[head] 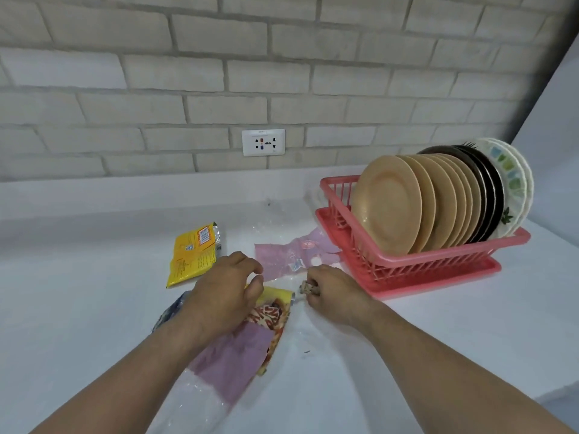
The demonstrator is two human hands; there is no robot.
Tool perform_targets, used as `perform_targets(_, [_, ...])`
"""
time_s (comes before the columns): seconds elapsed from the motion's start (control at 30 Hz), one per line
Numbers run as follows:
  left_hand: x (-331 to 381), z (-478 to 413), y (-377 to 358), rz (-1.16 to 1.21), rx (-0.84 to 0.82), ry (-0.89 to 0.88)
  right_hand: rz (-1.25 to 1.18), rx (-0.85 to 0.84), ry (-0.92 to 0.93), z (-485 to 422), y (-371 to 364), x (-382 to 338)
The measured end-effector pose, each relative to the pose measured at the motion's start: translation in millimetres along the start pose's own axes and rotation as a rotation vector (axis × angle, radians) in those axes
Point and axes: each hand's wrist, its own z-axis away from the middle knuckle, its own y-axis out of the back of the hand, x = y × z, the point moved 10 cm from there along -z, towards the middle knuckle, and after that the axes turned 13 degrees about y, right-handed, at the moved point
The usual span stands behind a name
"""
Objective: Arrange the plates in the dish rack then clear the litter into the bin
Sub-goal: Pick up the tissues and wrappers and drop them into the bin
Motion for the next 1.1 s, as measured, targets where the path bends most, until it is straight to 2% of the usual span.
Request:
perform_targets(0.13, [-5,-1,-4,-0.027,-0.04,-0.002,-0.035,0.139,-0.021,1,24,1])
perform_targets(0.3, [-3,4,-29,-0.21,-0.161,0.06,-0.105,0.323,-0.062,13,60,2])
perform_targets(0.47, [-1,15,-60,-0.35,-0.35,0.077,-0.157,0.334,-0.06,26,65,1])
perform_targets(0.57, [-9,16,-71,-0.388,-0.362,0.108,-0.18,0.306,-0.043,33,58,0])
perform_targets(0.67, [-12,15,-72,-0.264,-0.269,0.115,-0.209,0.278,-0.038,41,51,2])
perform_targets(0.77, [-6,9,-45,-0.167,-0.048,0.153,-0.229,0.278,-0.035,50,51,7])
perform_targets(0.87, [7,4,-12,-0.183,0.102,0.2,-0.26,0.271,-0.025,57,52,12])
perform_targets(1.0, [32,-4,36,0.061,0.271,0.103,-0.333,0.255,0.038,65,55,10])
perform_targets(1.1, [62,-2,62,0.103,0.404,0.031,-0.308,0.237,0.083,73,60,8])
